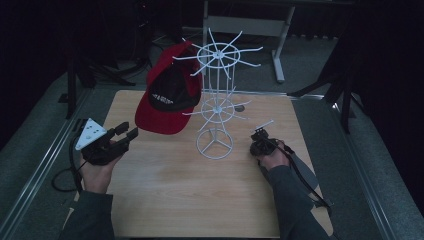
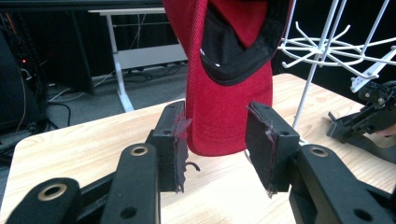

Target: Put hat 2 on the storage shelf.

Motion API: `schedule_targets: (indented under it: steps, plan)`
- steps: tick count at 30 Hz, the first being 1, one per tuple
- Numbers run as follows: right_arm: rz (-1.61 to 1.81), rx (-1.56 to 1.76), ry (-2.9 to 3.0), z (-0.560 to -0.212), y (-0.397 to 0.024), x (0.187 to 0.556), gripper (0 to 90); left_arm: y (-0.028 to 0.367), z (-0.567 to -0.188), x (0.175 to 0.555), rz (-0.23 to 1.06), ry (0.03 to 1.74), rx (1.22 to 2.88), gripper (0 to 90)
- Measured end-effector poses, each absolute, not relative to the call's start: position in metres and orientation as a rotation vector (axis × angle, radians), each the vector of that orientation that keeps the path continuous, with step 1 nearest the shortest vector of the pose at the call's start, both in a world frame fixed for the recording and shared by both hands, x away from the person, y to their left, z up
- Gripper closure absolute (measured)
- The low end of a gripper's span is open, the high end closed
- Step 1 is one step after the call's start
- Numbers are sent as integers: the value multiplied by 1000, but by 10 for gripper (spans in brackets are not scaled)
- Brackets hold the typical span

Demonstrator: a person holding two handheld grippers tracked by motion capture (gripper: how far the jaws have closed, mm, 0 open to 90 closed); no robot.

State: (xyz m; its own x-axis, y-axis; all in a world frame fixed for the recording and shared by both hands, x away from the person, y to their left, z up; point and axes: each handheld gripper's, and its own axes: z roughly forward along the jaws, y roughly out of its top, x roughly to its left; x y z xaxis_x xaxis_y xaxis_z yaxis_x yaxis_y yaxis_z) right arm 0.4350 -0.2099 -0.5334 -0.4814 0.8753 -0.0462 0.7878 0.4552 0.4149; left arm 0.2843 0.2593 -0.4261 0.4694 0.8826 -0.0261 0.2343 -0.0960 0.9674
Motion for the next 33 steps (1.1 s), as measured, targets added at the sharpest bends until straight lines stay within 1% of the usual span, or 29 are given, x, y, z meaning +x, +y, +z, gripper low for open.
schedule_targets:
  steps: [3,22,33]
  plan:
    - [502,1425,2457,-532,-209,435,889,260,-426,284,730,991,1608,589]
    - [826,1324,2341,-474,-224,417,894,257,-426,286,729,987,1612,589]
    - [979,1249,2271,-436,-228,399,894,257,-426,285,731,983,1611,589]
